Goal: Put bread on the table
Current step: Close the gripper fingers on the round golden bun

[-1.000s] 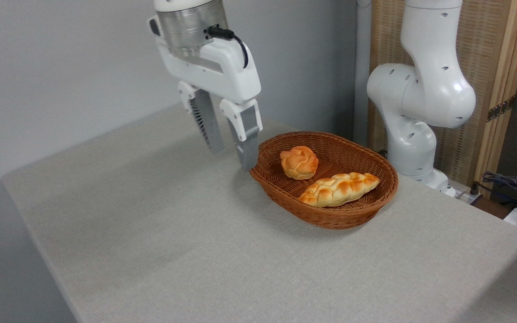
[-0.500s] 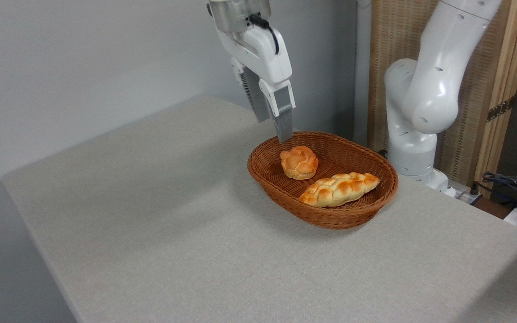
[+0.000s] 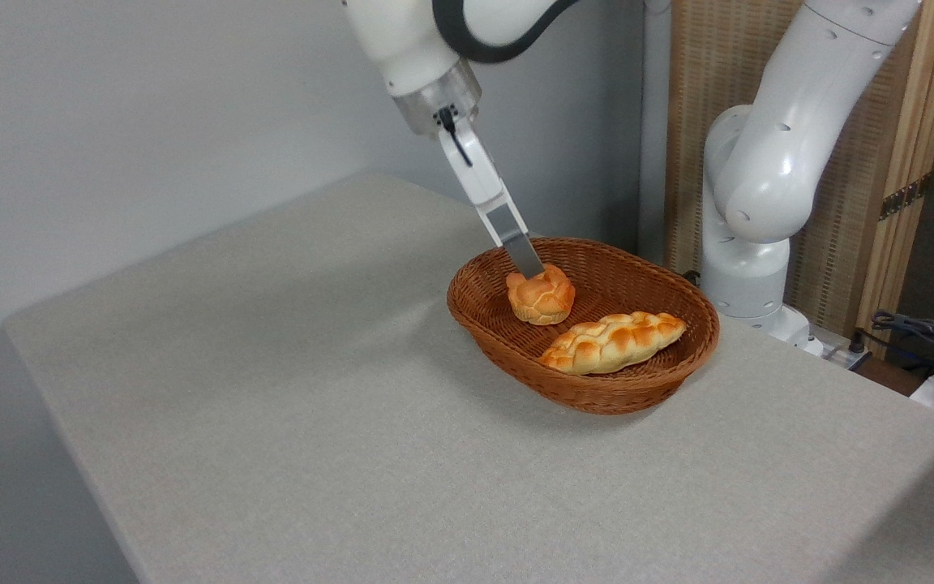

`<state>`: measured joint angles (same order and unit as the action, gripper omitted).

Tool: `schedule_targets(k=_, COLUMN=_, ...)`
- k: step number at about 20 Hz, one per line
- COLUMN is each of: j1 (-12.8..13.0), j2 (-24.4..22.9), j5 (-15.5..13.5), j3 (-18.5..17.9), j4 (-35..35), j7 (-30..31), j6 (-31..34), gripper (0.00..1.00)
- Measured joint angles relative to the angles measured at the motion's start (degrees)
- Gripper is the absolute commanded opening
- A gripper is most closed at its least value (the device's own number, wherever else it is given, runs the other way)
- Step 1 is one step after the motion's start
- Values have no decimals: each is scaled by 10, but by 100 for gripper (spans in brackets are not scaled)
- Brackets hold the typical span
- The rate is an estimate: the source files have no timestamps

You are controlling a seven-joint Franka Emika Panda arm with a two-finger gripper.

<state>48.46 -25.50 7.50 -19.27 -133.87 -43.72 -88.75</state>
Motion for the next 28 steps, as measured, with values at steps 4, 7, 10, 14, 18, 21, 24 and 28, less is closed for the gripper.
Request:
schedule_targets(k=4, j1=7, j2=5, j5=0, j3=1, j4=-41, j7=0, j6=-56, gripper=100)
schedule_targets(k=7, j1=6, j2=10, j5=0, j3=1, j4=-62, j7=0, j6=-84, gripper=99)
schedule_targets(k=10, j1=6, j2=11, j5=2, j3=1, j4=-68, j7=0, j6=-87, gripper=87)
schedule_targets(k=14, j1=6, j2=12, j5=5, j3=1, j4=-79, j7=0, j6=-87, gripper=43)
schedule_targets(k=18, j1=6, j2=13, j5=7, j3=1, j4=-82, j7=0, j6=-89, gripper=25)
schedule_targets(k=21, j1=4, j2=13, j5=7, j3=0, j4=-80, j7=0, j6=-89, gripper=15)
schedule_targets(k=24, j1=4, j2=12, j5=7, j3=0, j4=-78, j7=0, j6=-89, gripper=15)
schedule_targets(k=28, j1=3, j2=11, j5=7, j3=0, j4=-74, j7=0, j6=-89, gripper=12)
